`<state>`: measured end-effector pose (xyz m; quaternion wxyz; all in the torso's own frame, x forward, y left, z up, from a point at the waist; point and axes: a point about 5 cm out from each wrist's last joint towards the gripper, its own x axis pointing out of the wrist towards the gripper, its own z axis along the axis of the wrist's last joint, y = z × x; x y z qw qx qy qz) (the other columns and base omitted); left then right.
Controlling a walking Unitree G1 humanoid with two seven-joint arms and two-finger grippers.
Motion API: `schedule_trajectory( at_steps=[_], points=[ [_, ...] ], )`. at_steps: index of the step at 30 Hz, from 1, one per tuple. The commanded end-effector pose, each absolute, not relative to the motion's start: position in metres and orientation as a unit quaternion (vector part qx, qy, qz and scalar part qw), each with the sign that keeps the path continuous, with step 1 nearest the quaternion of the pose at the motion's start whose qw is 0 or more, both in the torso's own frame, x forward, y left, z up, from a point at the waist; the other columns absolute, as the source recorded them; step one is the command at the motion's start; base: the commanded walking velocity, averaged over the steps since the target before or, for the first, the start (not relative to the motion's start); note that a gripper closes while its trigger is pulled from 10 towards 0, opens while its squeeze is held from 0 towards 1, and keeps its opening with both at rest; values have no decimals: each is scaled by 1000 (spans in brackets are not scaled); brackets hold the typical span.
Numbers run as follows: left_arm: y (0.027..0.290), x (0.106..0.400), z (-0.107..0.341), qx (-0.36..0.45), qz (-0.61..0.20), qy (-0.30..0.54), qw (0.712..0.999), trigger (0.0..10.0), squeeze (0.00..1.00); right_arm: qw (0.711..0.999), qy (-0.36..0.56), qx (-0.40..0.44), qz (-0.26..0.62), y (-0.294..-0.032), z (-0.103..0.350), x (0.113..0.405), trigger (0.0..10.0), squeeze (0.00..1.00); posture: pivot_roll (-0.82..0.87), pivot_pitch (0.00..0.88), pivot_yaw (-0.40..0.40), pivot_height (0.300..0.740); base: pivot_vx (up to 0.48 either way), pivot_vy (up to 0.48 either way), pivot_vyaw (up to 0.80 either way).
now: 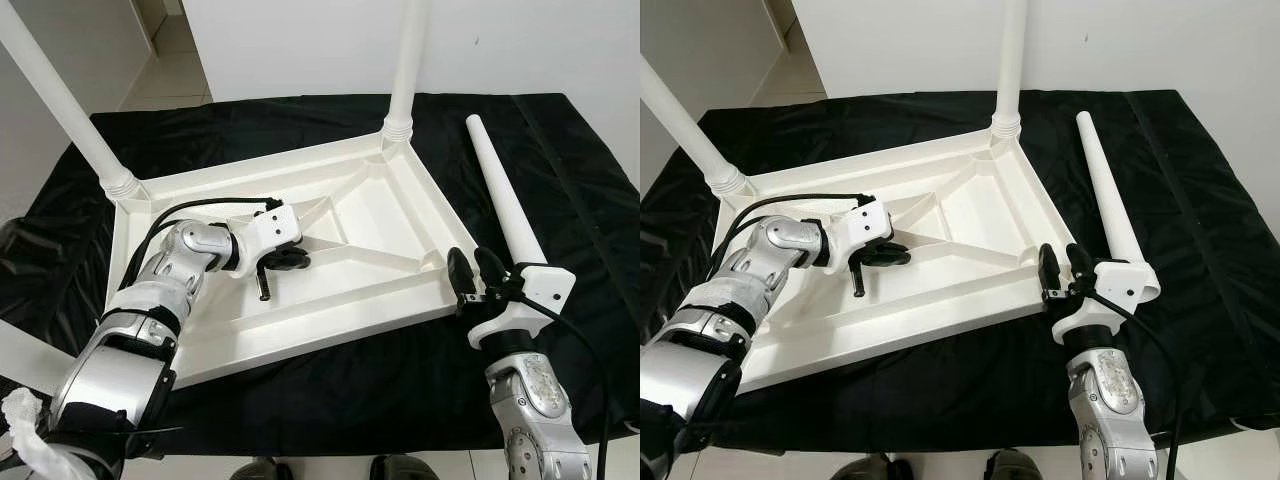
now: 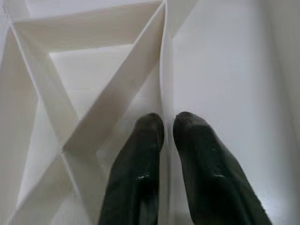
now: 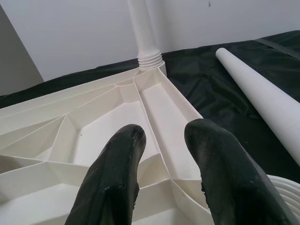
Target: Building children table
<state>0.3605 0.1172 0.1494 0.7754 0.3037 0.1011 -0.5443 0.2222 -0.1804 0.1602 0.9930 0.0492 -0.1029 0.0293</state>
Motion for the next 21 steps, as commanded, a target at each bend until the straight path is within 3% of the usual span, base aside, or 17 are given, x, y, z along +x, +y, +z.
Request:
schedule_trajectory(
  at_steps=[1, 5, 6, 15, 21],
  points=[
    [128, 360, 152, 298, -542, 104, 779, 10000, 1000, 993, -102, 56, 28, -179, 160, 223, 10000, 0, -75, 67, 99, 740, 0, 0, 0],
    [126, 361, 159, 292, -544, 86, 782, 10000, 1000, 993, -108, 54, 17, -182, 161, 223, 10000, 0, -75, 66, 96, 740, 0, 0, 0],
    [124, 362, 162, 282, -545, 79, 785, 10000, 0, 992, -112, 54, 9, -184, 162, 224, 10000, 0, -75, 66, 96, 740, 0, 0, 0],
    [100, 353, 177, 198, -595, 32, 778, 10000, 0, 986, -143, 53, -66, -203, 171, 228, 10000, 0, -75, 60, 88, 740, 0, 0, 0],
    [75, 338, 171, 189, -636, 25, 748, 10000, 0, 982, -152, 57, -102, -211, 173, 229, 10000, 0, -75, 48, 86, 740, 0, 0, 0]
  ],
)
